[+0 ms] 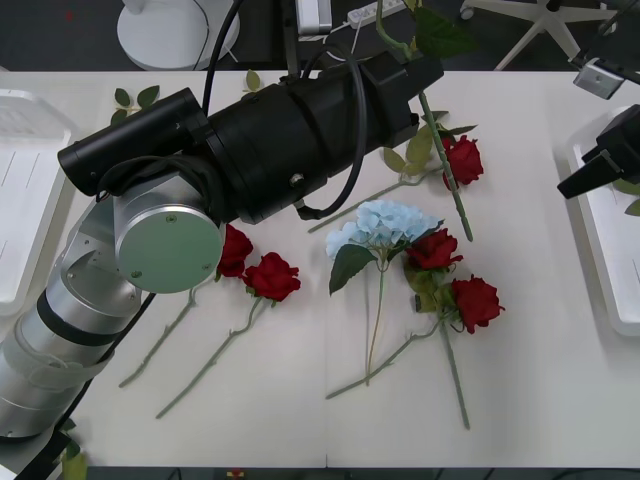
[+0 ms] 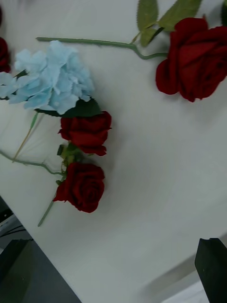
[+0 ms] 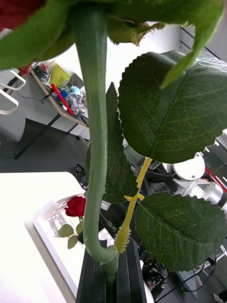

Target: Place the red flowers into the right box and the blue flowers into the left box. If a person shows an open palm, hand one flower to the person first, then continue sorting.

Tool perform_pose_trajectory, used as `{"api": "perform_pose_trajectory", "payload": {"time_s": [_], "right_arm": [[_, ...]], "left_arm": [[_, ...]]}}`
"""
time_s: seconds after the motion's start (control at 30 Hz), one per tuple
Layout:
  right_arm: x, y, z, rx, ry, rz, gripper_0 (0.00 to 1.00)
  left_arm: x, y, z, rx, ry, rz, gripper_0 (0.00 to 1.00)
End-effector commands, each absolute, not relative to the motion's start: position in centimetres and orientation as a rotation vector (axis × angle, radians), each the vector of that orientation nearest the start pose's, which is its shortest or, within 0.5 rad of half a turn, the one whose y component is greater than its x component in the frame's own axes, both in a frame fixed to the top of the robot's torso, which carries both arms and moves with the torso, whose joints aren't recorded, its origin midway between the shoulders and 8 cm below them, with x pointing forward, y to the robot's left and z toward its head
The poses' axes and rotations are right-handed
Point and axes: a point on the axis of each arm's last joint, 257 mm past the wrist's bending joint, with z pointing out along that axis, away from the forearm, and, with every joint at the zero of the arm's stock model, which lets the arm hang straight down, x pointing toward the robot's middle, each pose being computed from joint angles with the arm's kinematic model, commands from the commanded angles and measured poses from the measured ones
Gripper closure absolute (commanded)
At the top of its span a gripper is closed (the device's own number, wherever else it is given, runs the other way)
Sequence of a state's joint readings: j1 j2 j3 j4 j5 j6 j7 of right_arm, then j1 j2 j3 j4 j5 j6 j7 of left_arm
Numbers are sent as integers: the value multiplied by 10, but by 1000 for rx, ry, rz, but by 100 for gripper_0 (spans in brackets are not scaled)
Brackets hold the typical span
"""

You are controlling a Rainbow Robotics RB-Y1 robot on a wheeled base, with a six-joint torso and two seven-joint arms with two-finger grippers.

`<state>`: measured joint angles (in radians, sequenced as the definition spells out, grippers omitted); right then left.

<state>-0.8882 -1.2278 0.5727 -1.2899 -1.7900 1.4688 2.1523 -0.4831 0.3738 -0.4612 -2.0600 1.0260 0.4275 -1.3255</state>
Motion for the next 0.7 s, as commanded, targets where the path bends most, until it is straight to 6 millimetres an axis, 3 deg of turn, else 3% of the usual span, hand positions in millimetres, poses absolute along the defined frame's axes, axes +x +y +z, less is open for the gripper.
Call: {"api": "perform_pose_trajectory", "payload": {"time_s": [0.03,0.13,0.33,0.53,0.7], "right_arm": [[444,-314,-92,-1166,2429,533,0],[425,-298,-72,-1196,2376,663,0],[395,-270,-50,-1214,2257,869,0],[368,-254,-48,-1230,2182,950,0],[358,-241,-52,-1241,2142,988,0]], "left_arm": [[410,-104,76,469,1333,-1294,100],[410,-104,76,469,1333,-1294,100],[410,-104,76,469,1333,-1294,100],[410,-104,76,469,1333,-1294,100],[410,-104,76,469,1333,-1294,100]]}}
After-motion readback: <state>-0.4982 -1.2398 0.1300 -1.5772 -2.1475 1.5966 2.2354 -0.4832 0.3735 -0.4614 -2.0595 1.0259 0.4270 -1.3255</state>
